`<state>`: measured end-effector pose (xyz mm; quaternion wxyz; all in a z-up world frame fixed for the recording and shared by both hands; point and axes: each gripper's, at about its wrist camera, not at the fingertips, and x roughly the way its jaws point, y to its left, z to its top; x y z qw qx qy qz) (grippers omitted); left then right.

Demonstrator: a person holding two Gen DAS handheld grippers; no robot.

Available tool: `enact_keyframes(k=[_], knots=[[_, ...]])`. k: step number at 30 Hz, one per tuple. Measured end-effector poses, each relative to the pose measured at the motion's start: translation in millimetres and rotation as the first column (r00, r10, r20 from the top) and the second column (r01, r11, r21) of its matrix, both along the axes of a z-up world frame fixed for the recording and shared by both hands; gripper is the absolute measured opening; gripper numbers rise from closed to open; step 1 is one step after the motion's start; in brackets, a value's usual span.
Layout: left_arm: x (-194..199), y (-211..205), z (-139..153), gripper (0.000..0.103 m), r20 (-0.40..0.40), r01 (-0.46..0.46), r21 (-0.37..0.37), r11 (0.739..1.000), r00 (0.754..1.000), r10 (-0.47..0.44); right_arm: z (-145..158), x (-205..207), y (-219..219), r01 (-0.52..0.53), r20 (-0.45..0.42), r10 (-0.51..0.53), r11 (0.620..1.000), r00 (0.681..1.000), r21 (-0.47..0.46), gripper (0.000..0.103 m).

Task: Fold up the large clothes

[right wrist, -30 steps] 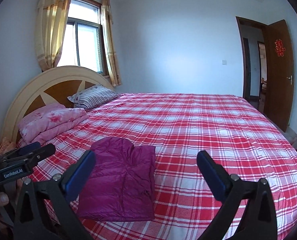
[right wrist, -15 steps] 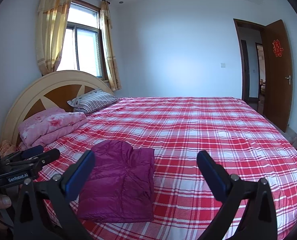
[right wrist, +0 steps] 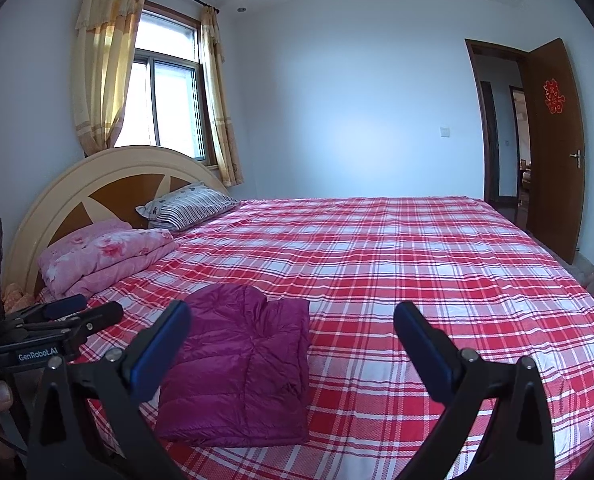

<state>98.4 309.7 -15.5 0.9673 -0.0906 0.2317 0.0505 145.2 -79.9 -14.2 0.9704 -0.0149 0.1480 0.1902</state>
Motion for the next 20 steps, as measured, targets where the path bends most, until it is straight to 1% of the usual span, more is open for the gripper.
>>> enact_keyframes(k=[5, 10, 14, 18, 20], knots=[[-1, -2, 1, 0.097, 0.007, -0.026, 0.039, 0.999, 1.000, 0.026, -3, 0, 3, -0.005, -0.001, 0.005, 1.000, 1.000, -0.003, 0.103], [-2, -1, 1, 0.098, 0.014, -0.037, 0.054, 0.998, 0.999, 0.036, -3, -2, 6, -0.016, 0.005, 0.016, 1.000, 1.000, 0.004, 0.103], [-2, 1, 0, 0.098, 0.020, -0.038, 0.058, 0.998, 0.999, 0.037, -5, -4, 9, -0.028, 0.012, 0.028, 1.000, 1.000, -0.007, 0.103], [-1, 0, -3, 0.098, 0.027, -0.040, 0.080, 0.996, 0.999, 0.038, -8, -3, 10, -0.036, 0.003, 0.036, 0.999, 0.999, -0.016, 0.103], [0, 0, -5, 0.098, 0.024, -0.026, 0.077, 0.997, 0.999, 0.024, -10, -2, 11, -0.038, -0.003, 0.038, 0.999, 0.999, -0.019, 0.103]])
